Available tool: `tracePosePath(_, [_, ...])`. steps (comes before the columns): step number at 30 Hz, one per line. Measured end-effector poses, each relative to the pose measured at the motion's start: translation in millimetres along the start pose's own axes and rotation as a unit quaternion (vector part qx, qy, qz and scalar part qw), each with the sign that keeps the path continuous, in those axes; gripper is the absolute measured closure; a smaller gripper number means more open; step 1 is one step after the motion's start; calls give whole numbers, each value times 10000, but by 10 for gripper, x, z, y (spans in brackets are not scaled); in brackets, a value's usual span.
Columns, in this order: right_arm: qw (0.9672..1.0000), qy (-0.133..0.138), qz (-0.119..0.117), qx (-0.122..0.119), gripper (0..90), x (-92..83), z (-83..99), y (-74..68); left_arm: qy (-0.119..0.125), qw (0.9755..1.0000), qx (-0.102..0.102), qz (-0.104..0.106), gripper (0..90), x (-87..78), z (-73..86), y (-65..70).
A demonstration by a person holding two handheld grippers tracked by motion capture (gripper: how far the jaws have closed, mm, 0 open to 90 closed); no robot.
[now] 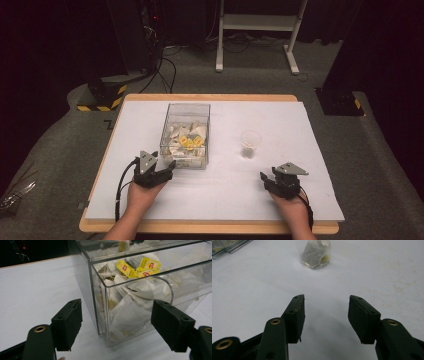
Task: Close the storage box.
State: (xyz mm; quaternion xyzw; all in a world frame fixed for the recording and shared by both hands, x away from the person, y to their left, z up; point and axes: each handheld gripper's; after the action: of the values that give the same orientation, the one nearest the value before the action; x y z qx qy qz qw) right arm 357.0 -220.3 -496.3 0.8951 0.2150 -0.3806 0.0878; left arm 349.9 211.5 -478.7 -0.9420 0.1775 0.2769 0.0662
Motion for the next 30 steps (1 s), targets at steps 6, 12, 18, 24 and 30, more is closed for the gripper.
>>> tracePosePath(6, [10000,4,3,-10,475,-1,-1,-5,-52,10000,46,-40,256,27,-37,-5])
tracePosePath(12, [10000,20,-6,-20,475,-5,-2,-13,-80,10000,-3,-27,256,59,-60,-20])
tracePosePath(18, [10000,21,-11,-31,474,-1,-5,-27,-88,9999,-63,-22,254,89,-77,-41])
tracePosePath(24, [10000,4,-19,-53,474,9,-9,-37,-87,9999,-105,-32,254,124,-98,-54])
tracePosePath(30, [10000,-10,-35,-90,474,25,-17,-50,-49,9998,-204,-31,254,163,-108,-82])
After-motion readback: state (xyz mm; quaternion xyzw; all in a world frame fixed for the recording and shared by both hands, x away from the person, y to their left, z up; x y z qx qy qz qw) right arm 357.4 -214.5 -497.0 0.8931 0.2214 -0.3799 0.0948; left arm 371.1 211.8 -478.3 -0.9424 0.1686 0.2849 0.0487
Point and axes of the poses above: each handheld gripper's, and its own axes: x roughly forward along the jaws, z roughly out of its underside, y roughly to its right, and after that the axes turned 7 degrees about -y, right-handed
